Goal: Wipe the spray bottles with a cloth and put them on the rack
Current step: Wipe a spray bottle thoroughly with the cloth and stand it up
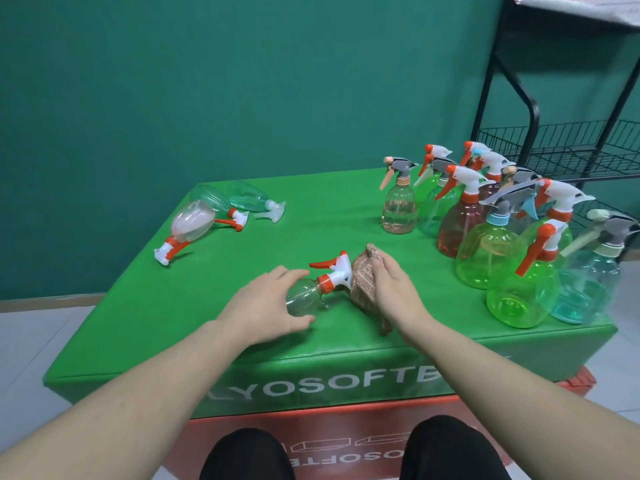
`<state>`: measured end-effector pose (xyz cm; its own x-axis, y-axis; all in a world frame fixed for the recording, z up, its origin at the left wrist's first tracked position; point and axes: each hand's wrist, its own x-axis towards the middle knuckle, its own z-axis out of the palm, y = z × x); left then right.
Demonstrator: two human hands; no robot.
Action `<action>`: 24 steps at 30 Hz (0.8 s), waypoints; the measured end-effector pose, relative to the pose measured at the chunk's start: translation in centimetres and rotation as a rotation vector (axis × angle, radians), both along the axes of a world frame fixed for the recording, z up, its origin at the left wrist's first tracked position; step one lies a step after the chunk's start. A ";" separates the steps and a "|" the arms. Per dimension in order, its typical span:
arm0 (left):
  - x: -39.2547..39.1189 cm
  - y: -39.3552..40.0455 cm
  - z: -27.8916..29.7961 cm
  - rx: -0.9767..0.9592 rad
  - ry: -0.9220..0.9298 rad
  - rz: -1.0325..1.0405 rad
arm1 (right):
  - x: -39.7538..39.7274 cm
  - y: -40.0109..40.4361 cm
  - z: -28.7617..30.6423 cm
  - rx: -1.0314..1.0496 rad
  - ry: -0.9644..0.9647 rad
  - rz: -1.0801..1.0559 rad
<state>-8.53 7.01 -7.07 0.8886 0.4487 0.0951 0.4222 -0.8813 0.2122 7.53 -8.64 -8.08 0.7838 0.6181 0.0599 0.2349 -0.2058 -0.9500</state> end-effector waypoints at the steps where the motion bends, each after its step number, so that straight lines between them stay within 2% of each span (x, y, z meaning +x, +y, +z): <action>1: -0.1 0.0 -0.1 -0.005 0.026 -0.007 | 0.1 0.0 0.1 0.014 -0.012 0.008; 5: -0.4 0.4 0.0 -0.012 0.101 -0.001 | 0.3 0.1 0.2 0.045 -0.066 0.060; 13: -0.2 -0.1 -0.4 0.045 0.028 -0.020 | 0.9 -0.3 0.3 0.052 -0.194 0.133; 18: -0.2 0.2 -0.7 0.053 0.006 -0.041 | 1.3 -1.1 0.1 -0.204 -0.550 0.365; 24: 0.0 0.5 -0.6 0.025 -0.018 -0.051 | 2.5 -1.4 -0.5 -0.361 -0.849 0.536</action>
<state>-8.55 7.51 -7.72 0.9083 0.4002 0.1215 0.3731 -0.9066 0.1973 10.05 -10.03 -8.56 0.1917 0.9603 0.2027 0.9347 -0.1156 -0.3362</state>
